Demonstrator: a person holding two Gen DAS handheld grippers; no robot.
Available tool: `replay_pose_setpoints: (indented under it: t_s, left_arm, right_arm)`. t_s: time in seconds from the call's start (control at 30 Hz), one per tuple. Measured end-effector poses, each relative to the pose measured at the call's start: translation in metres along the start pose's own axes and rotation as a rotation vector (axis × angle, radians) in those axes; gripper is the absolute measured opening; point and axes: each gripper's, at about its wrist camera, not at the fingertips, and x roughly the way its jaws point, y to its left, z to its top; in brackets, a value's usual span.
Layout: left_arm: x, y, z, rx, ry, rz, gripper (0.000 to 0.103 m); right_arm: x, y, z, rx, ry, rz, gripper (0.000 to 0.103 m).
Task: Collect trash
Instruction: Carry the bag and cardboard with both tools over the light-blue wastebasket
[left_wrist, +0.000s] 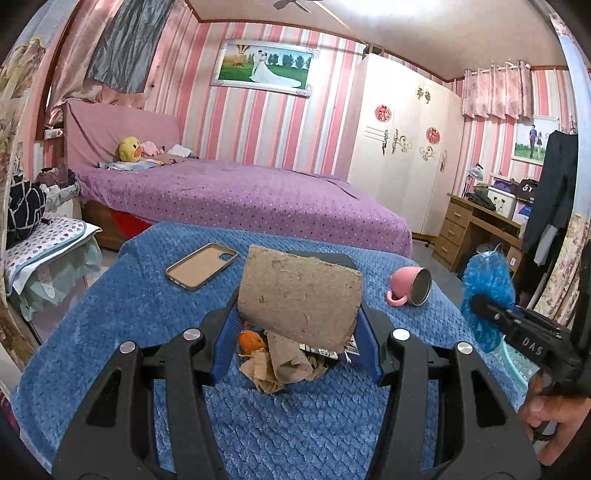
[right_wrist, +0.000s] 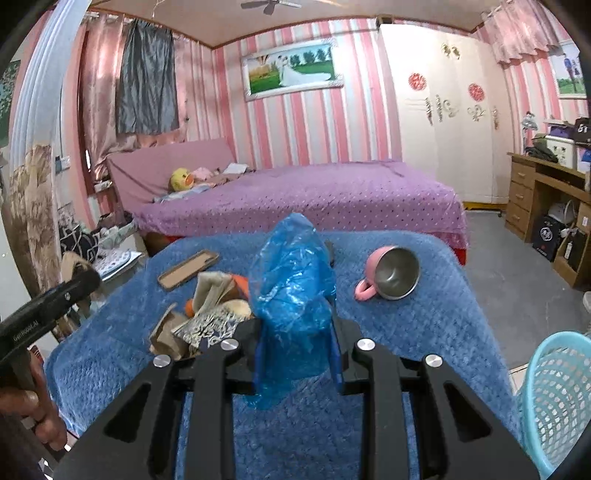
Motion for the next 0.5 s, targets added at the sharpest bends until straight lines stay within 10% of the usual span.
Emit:
replay_pose_setpoints:
  t_s: [0.5]
  left_arm:
    - [0.004, -0.030, 0.001, 0.009, -0.024, -0.030, 0.054]
  right_arm:
    - [-0.020, -0.034, 0.016, 0.045, -0.033, -0.026, 0.027]
